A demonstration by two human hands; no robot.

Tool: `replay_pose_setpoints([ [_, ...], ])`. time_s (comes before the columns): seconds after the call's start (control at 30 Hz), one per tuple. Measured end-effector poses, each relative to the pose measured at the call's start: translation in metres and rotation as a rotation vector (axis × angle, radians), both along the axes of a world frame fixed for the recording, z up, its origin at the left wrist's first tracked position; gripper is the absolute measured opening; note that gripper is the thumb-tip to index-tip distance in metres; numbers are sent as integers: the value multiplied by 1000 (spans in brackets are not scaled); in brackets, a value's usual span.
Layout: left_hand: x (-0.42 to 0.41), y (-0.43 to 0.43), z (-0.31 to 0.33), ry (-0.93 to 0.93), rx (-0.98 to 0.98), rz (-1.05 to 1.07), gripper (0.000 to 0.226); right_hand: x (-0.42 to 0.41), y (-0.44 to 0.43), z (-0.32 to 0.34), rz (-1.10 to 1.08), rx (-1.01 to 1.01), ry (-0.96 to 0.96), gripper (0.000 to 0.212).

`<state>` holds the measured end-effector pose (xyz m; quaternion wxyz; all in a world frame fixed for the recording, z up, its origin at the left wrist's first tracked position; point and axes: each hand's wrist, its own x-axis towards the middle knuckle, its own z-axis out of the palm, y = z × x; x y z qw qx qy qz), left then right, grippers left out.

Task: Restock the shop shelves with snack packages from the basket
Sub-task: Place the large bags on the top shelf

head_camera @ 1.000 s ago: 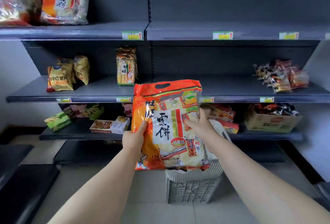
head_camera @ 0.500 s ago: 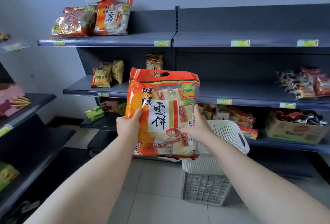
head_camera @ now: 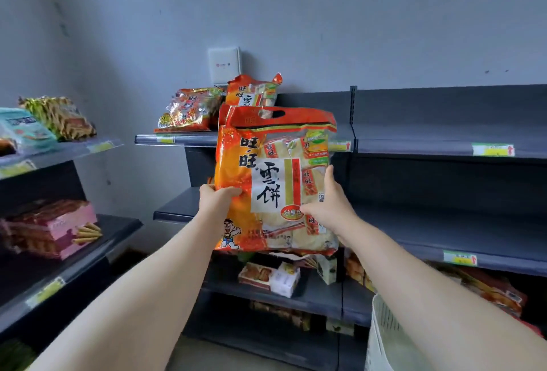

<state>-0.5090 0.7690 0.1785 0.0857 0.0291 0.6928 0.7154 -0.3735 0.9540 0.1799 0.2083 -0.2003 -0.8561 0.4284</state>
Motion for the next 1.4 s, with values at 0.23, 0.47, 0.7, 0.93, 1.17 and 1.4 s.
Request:
replay_pose_setpoints([
  [0.23, -107, -9, 60, 179, -2, -45, 51, -116, -14, 57, -9, 0, 122, 114],
  [0.47, -191, 12, 89, 289, 97, -89, 62, -214, 5, 100, -25, 88, 294, 115],
  [0.7, -276, 53, 116, 406, 121, -11, 64, -314, 45, 115, -47, 165, 451, 110],
  [0.93, -367, 86, 143, 512, 93, 83, 63, -417, 74, 128, 18, 156, 587, 113],
  [1.17, -454, 102, 120, 452, -59, 60, 64, -477, 86, 92, -14, 203, 415, 113],
  [1.4, -506, 116, 102, 428, -214, -17, 67, -513, 87, 81, -195, 455, 139, 110],
])
